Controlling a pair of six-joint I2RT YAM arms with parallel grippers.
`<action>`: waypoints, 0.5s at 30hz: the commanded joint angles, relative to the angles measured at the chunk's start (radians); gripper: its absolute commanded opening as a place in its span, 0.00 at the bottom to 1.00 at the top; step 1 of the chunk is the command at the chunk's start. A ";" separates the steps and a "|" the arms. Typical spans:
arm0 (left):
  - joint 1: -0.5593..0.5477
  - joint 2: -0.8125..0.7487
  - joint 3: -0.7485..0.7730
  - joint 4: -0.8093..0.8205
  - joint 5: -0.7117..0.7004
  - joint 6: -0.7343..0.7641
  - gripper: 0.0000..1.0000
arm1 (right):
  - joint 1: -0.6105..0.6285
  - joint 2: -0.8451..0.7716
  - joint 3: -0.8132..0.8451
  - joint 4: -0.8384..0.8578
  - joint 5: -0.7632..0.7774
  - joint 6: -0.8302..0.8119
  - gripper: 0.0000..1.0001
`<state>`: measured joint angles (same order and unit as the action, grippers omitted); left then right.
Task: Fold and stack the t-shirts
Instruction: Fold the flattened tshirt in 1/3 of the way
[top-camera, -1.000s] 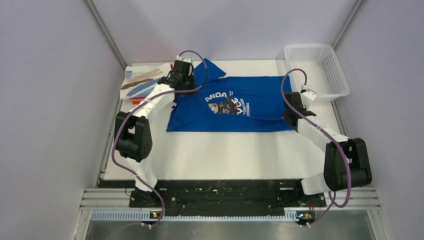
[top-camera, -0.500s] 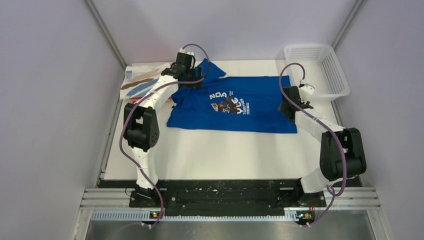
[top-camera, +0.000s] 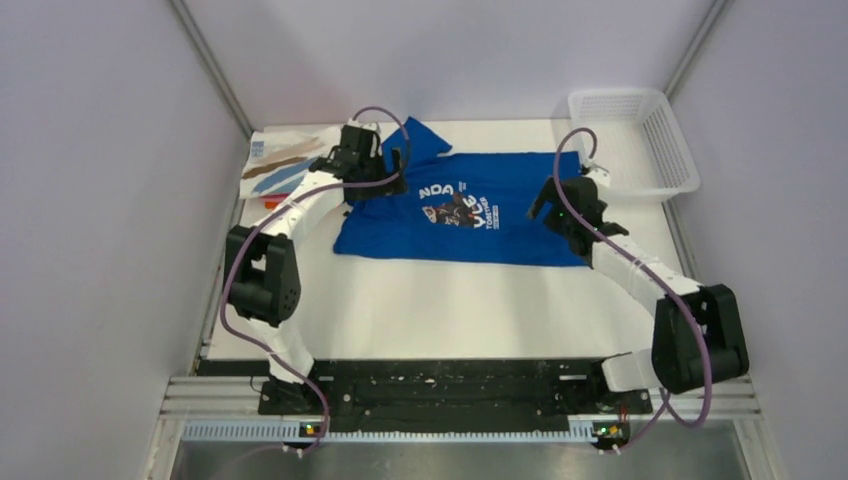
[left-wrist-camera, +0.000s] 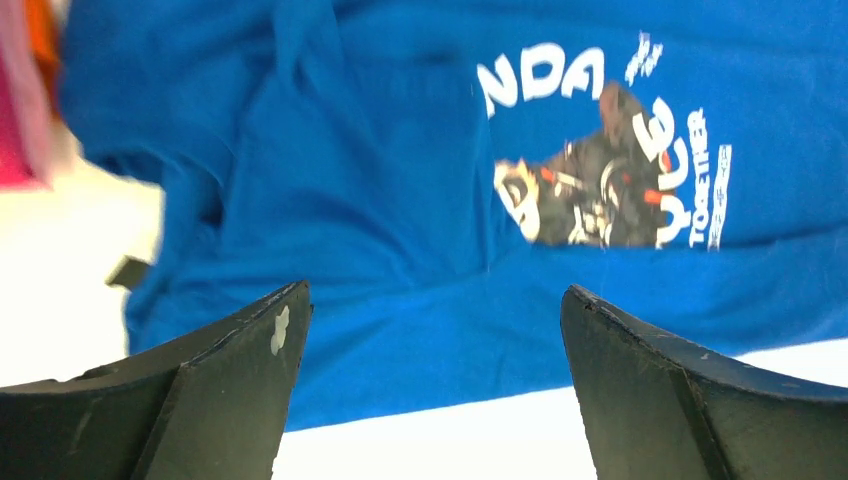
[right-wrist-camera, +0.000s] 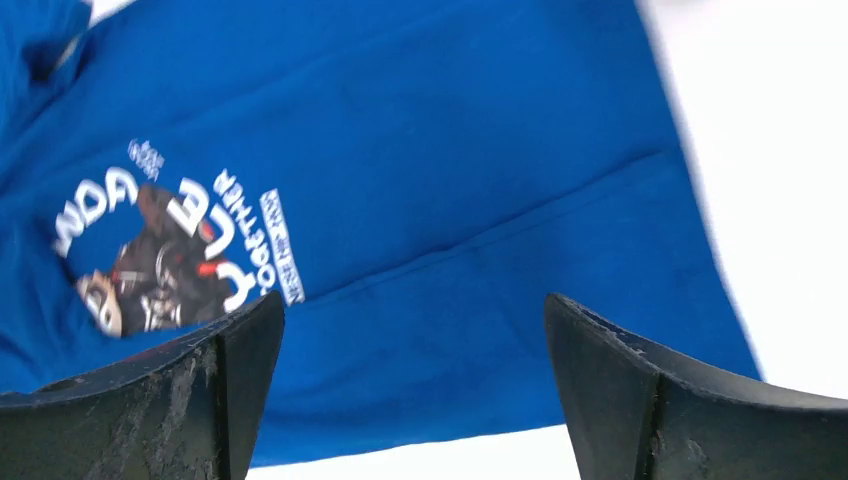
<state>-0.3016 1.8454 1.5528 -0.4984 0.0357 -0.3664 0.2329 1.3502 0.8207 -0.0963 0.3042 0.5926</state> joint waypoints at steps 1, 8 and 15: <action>0.002 -0.063 -0.163 0.157 0.146 -0.119 0.99 | 0.048 0.123 -0.004 0.088 -0.223 -0.044 0.99; 0.004 0.093 -0.099 0.034 0.142 -0.155 0.99 | 0.115 0.385 0.106 0.099 -0.299 -0.074 0.99; 0.004 0.090 -0.231 0.044 0.131 -0.203 0.99 | 0.141 0.319 0.012 0.023 -0.226 -0.035 0.99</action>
<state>-0.3016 1.9610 1.3861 -0.4656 0.1547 -0.5266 0.3595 1.7126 0.9119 0.0189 0.0662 0.5262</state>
